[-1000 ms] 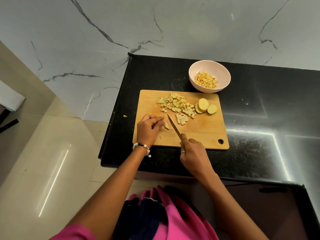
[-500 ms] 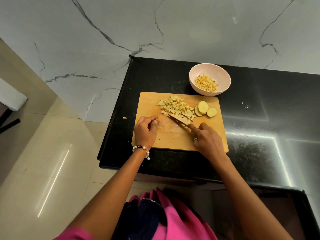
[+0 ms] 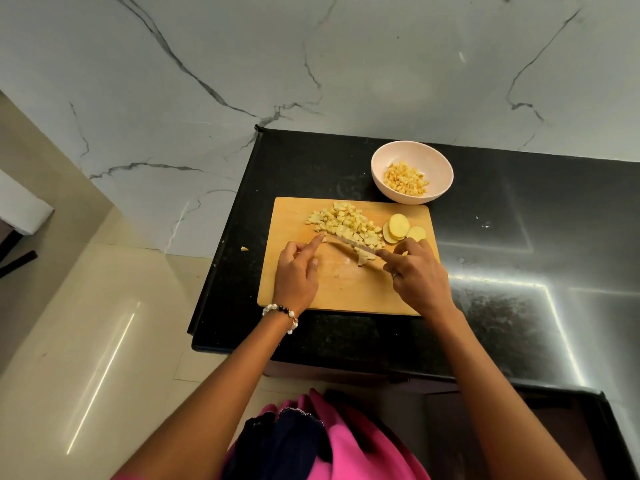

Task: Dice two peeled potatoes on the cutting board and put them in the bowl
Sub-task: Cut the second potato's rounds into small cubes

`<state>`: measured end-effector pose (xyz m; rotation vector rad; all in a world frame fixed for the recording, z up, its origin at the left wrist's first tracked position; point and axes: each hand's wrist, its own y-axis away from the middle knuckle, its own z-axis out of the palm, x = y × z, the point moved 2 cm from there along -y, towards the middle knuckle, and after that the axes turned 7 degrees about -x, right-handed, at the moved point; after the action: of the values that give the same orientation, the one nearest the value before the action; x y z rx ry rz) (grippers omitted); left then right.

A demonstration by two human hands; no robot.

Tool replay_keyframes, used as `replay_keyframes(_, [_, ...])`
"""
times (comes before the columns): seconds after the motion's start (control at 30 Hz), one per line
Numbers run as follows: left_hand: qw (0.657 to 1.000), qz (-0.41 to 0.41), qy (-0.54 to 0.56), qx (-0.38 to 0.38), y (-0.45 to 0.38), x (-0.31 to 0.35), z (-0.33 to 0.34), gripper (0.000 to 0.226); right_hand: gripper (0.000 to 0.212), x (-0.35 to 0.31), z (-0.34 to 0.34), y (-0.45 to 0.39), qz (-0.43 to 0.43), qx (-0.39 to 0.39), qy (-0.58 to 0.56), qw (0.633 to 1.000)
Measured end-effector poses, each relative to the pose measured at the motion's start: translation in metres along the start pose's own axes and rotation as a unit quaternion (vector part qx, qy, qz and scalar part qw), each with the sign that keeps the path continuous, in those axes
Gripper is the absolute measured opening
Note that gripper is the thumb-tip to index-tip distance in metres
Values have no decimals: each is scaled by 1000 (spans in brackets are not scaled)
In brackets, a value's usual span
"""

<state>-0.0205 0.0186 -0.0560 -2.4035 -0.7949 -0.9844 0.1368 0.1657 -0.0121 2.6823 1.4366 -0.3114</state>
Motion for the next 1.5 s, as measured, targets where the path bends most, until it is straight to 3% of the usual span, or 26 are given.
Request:
replay_keyframes(0.17, [961,126,-232,-80,-7,34,12,91,35,-2,-10,0,-57,29,51,997])
replay_keyframes(0.23, [937,138,-300,-117,-11,40,16,91,36,-2,-11,0,-69,34,59,995])
replay_keyframes(0.33, [926,88,-339,-144,-19,38,13,77,36,2,-13,2,-67,43,54,995])
replay_keyframes(0.5, [931,49,-343,-116,-29,18,4,64,35,15,-10,4,-53,62,13,997])
replay_keyframes(0.63, [946,22,-318,-65,-37,22,4,53,35,28,-9,2,18,53,-103,993])
replay_keyframes(0.77, [974,13,-225,16,-54,47,10,19,32,36,-13,-3,110,18,-256,960])
replay_keyframes(0.83, [980,-9,-194,33,-64,62,16,14,28,41,-14,-4,169,9,-352,921])
replay_keyframes(0.93, [987,-34,-154,0,-82,83,28,15,21,49,-14,0,216,4,-475,853])
replay_keyframes(1.03, [980,-18,-167,-107,-100,98,50,25,16,57,-18,3,225,25,-526,820])
replay_keyframes(1.1, [966,-23,-204,-159,-109,105,65,33,12,62,-21,5,235,36,-531,813])
replay_keyframes(1.23, [941,-61,-274,-189,-119,111,83,44,9,71,-20,6,253,45,-532,807])
replay_keyframes(1.5, [965,-77,-198,-153,-124,119,84,29,8,74,-15,6,261,38,-534,804])
